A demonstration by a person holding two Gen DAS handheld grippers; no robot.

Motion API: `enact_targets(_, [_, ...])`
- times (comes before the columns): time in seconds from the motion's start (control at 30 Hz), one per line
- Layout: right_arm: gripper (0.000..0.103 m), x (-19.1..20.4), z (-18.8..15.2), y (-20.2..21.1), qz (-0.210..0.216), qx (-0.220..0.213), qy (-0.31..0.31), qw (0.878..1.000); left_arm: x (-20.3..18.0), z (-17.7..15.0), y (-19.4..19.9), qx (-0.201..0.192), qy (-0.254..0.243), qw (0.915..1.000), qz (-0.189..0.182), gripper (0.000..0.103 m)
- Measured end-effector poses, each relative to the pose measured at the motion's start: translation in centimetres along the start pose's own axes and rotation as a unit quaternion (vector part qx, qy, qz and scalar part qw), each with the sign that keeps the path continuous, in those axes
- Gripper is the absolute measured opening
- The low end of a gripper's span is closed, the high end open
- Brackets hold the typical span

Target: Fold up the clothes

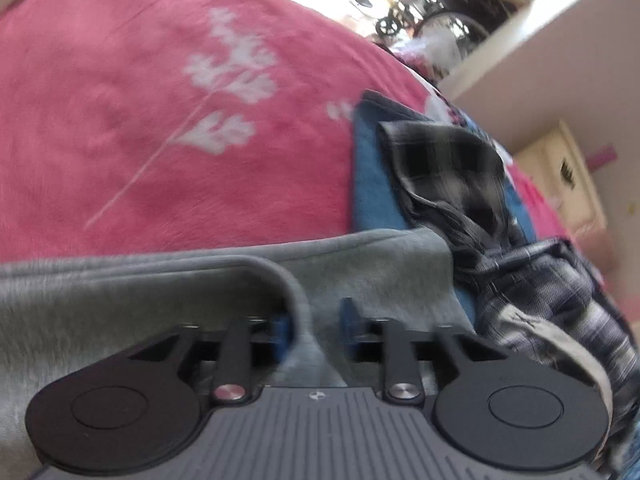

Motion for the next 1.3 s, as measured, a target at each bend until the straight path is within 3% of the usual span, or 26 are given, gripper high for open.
enact_targets(0.07, [0.062,-1.7,0.1,0.8,0.016,0.002,-0.026,1.0,0.0,0.2,-0.1,0.004,0.002,1.0,0.0,0.044])
enact_targets(0.3, [0.069,-5.7,-1.5,5.6,0.083,-0.021,-0.059,0.995,-0.3,0.6,-0.6,0.007,0.003,0.9999,0.01,0.045])
enact_targets(0.47, [0.07,-7.8,-1.3,7.6,0.116,-0.067,-0.128,0.983,-0.3,1.1,-1.2,0.01,0.012,0.9997,0.017,0.045])
enact_targets(0.6, [0.07,-7.1,0.2,6.7,0.108,-0.069,-0.137,0.982,-0.2,1.4,-1.6,0.013,0.018,0.9994,0.026,0.046])
enact_targets(0.67, [0.07,-6.3,0.7,5.5,0.09,-0.048,-0.125,0.987,-0.1,1.6,-1.9,0.015,0.02,0.9992,0.031,0.046])
enact_targets(0.83, [0.073,-3.7,1.5,2.8,0.021,-0.004,-0.047,0.999,0.2,1.8,-2.5,0.019,0.027,0.9986,0.042,0.046])
enact_targets(0.93, [0.087,-2.2,1.2,1.3,-0.03,0.016,0.042,0.999,0.3,1.8,-2.8,0.021,0.032,0.9981,0.048,0.046])
enact_targets(0.97, [0.096,-1.5,0.8,0.9,-0.043,0.022,0.086,0.995,0.4,1.7,-2.9,0.022,0.034,0.998,0.05,0.046])
enact_targets(1.07, [0.098,1.6,-0.5,1.0,-0.078,-0.006,0.255,0.964,0.5,1.8,-3.0,0.022,0.036,0.9977,0.053,0.046])
enact_targets(1.13, [0.099,3.8,-1.6,1.9,-0.083,-0.041,0.345,0.934,0.4,1.8,-3.1,0.021,0.034,0.9977,0.054,0.046])
enact_targets(1.2, [0.099,4.8,-2.1,3.2,-0.062,-0.062,0.352,0.932,0.4,1.8,-3.1,0.02,0.032,0.9977,0.055,0.046])
enact_targets(1.3, [0.099,4.2,-1.6,6.0,-0.034,-0.098,0.289,0.952,0.5,1.8,-3.2,0.019,0.032,0.9978,0.056,0.046])
Point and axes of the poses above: each gripper's, at about its wrist camera, not at the fingertips, and y roughly against the way its jaws point, x to its left, z to its top, the point moved 10 cm from there along -y, roughly the way its jaws point, and after that the axes turned 3 degrees about -y, right-handed, at the moved point
